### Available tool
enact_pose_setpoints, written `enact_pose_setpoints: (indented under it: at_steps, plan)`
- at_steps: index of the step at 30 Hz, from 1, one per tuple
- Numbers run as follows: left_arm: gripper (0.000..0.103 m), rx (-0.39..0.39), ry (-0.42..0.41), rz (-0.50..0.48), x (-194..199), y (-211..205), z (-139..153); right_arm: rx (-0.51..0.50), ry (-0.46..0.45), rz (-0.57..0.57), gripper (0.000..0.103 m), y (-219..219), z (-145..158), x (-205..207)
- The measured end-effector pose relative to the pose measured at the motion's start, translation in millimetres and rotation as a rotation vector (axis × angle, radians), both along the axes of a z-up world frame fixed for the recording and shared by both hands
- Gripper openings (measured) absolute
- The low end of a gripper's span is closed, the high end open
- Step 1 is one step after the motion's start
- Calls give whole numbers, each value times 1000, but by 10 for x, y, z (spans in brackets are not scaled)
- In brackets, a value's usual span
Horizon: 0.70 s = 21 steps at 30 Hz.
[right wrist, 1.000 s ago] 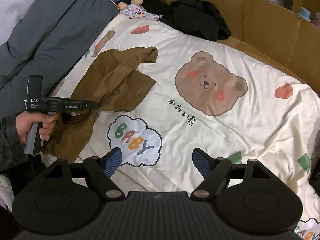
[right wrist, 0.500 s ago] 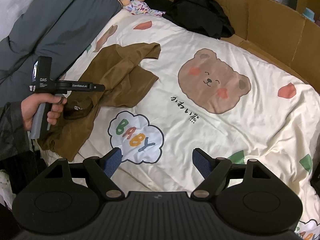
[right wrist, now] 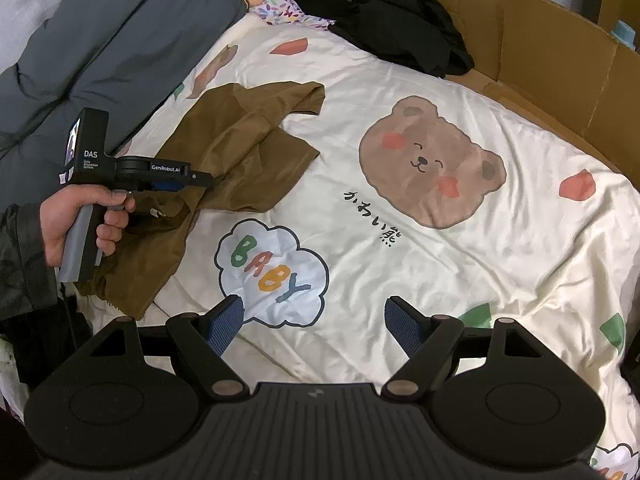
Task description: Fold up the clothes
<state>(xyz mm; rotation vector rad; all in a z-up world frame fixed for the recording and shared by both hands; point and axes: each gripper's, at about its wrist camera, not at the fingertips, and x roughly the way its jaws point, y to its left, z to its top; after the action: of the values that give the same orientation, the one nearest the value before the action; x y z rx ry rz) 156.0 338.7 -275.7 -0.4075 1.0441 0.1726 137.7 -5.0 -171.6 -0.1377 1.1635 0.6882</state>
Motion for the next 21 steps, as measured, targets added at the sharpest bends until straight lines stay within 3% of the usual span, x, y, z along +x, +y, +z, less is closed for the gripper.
enact_pose_setpoints:
  at_steps: [6, 7, 10, 15, 21]
  plan:
    - [58, 28, 29, -42, -11, -106, -28, -1, -1, -5, 82, -18, -8, 9]
    - [51, 45, 36, -44, -17, -115, -43, -2, -1, -6, 82, -22, -10, 11]
    - [15, 53, 59, -46, -19, -100, -81, -2, -2, -9, 82, -35, -15, 18]
    - [11, 75, 21, -93, -28, -105, 13, -10, -12, -3, 82, -23, -14, 17]
    - [11, 24, -49, -163, -48, -87, 148, -19, -18, 8, 82, 9, -24, 16]
